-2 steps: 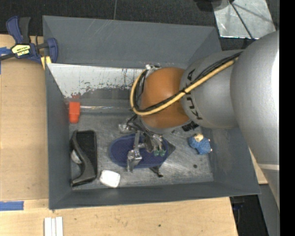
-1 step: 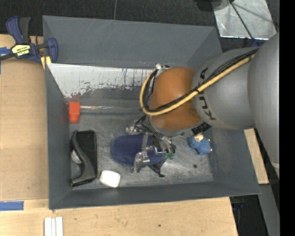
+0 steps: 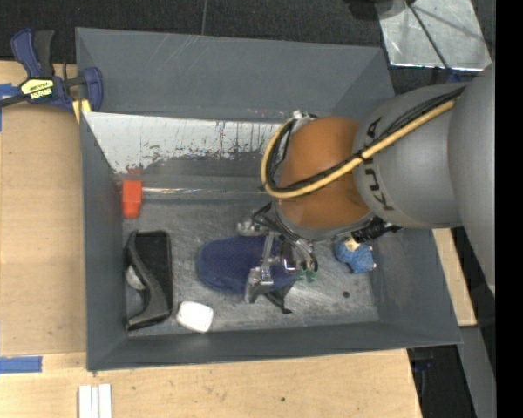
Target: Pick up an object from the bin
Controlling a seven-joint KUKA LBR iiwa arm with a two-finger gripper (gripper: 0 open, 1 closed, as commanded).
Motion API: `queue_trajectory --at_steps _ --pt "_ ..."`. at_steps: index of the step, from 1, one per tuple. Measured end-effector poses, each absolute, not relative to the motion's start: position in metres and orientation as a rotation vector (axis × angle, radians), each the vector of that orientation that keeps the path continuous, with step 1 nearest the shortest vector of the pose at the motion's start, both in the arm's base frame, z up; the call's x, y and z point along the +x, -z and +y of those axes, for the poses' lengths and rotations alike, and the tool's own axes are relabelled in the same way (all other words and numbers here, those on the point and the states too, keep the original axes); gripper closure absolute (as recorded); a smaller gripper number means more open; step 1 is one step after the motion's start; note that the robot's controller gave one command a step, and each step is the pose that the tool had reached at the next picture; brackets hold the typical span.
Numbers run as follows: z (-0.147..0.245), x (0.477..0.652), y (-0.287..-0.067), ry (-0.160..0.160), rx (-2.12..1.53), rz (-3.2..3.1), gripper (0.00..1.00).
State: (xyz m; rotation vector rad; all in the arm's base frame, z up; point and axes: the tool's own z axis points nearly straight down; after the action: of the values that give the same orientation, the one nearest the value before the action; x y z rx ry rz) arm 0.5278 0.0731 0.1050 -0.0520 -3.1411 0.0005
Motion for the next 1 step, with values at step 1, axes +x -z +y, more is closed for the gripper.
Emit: queue_trajectory --at_steps 1 --pt "0.0628 0.5286 -0.0741 0.007 -0.142 -3.145 0.00"
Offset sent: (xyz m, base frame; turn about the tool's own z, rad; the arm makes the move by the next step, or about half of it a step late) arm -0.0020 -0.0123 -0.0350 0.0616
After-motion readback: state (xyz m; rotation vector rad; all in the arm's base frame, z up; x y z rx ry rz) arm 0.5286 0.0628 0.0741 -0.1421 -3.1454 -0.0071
